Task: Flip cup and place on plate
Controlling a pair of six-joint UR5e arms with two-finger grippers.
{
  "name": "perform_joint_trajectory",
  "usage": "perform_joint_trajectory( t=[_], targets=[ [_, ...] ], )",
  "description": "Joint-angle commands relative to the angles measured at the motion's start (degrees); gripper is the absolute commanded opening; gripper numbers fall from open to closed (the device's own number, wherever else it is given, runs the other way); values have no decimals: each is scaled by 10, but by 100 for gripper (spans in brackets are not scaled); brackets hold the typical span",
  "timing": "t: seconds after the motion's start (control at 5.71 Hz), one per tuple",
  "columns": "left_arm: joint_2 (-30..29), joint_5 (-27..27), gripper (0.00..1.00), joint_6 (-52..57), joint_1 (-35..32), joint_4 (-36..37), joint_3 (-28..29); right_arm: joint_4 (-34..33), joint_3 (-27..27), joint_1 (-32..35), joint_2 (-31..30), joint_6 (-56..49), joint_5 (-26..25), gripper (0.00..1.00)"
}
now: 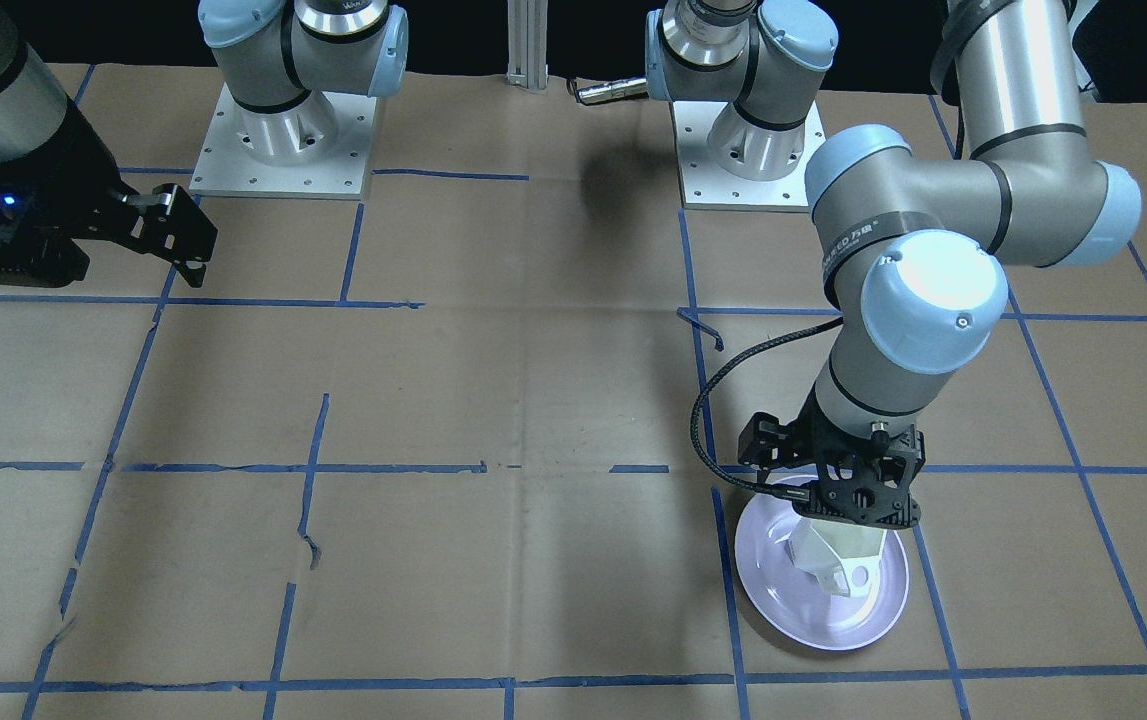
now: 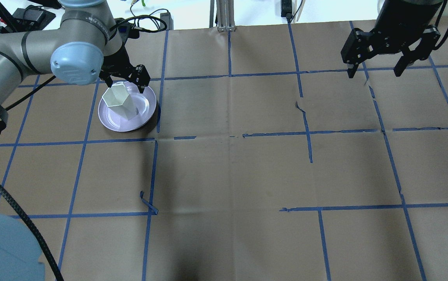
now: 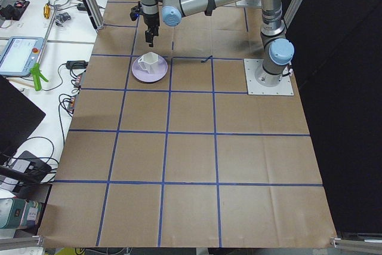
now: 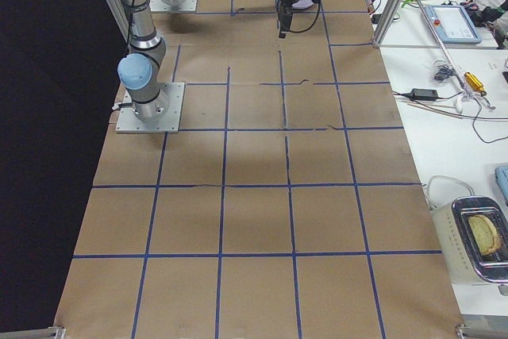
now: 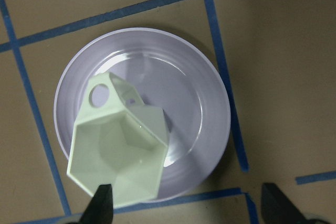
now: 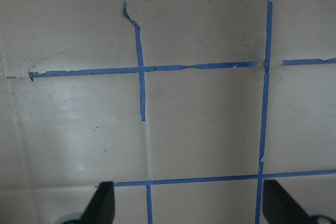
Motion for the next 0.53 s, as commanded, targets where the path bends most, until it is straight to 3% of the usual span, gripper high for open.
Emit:
perform_joint_trajectory(
  t=[0.0,0.35],
  targets=[
    [87,-18,98,-84,-33,-162,58,0,0,0,0,0,0,100],
    [130,-27,98,-87,-26,-187,43,0,0,0,0,0,0,100]
  ],
)
